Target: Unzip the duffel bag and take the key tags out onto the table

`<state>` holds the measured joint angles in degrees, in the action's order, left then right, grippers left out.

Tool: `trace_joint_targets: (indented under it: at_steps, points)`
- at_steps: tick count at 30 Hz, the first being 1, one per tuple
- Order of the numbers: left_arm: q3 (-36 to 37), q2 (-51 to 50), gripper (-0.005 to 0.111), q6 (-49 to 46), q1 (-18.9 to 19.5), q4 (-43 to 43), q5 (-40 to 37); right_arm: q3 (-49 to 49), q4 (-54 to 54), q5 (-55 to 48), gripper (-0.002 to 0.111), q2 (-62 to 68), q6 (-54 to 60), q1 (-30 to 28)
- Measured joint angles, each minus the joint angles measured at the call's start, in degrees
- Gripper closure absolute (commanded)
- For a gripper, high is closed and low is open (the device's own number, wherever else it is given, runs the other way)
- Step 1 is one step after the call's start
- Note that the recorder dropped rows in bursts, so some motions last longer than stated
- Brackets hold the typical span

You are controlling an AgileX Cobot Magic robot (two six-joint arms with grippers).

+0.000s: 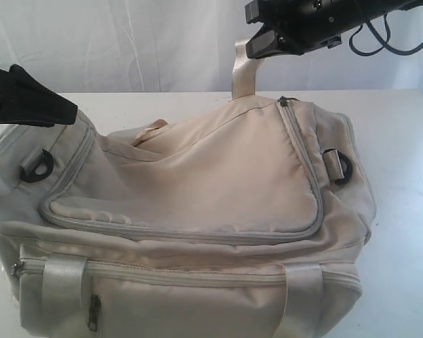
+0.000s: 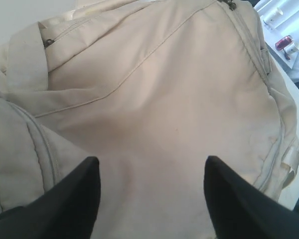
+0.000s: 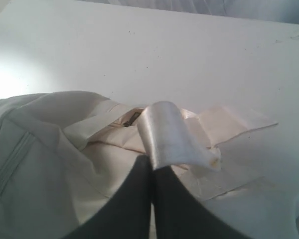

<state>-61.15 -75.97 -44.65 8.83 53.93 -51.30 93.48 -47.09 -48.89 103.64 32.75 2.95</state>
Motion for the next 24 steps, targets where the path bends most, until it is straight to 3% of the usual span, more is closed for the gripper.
trace_joint_targets:
  at_steps: [7,10,14,16,20,24]
  points:
    - [0.0,0.0,0.043,0.0,0.0,0.0,0.0,0.0,1.4,-1.3,0.105,0.0,1.1,0.0]
    - [0.0,0.0,0.043,0.0,0.0,0.0,0.0,0.0,2.3,-1.3,0.089,0.0,1.1,0.0]
    - [0.0,0.0,0.043,0.0,0.0,0.0,0.0,0.2,2.3,-1.2,0.056,0.3,1.1,0.0]
    - [0.0,0.0,0.043,0.0,0.0,0.0,0.0,0.3,2.4,-1.6,0.044,0.6,1.1,0.0]
    - [0.0,0.0,0.043,0.0,0.0,0.0,0.0,0.5,7.1,-2.1,0.043,0.4,0.4,0.0]
    - [0.0,0.0,0.043,0.0,0.0,0.0,0.1,0.5,17.7,-3.2,0.043,-0.3,-7.5,-1.4]
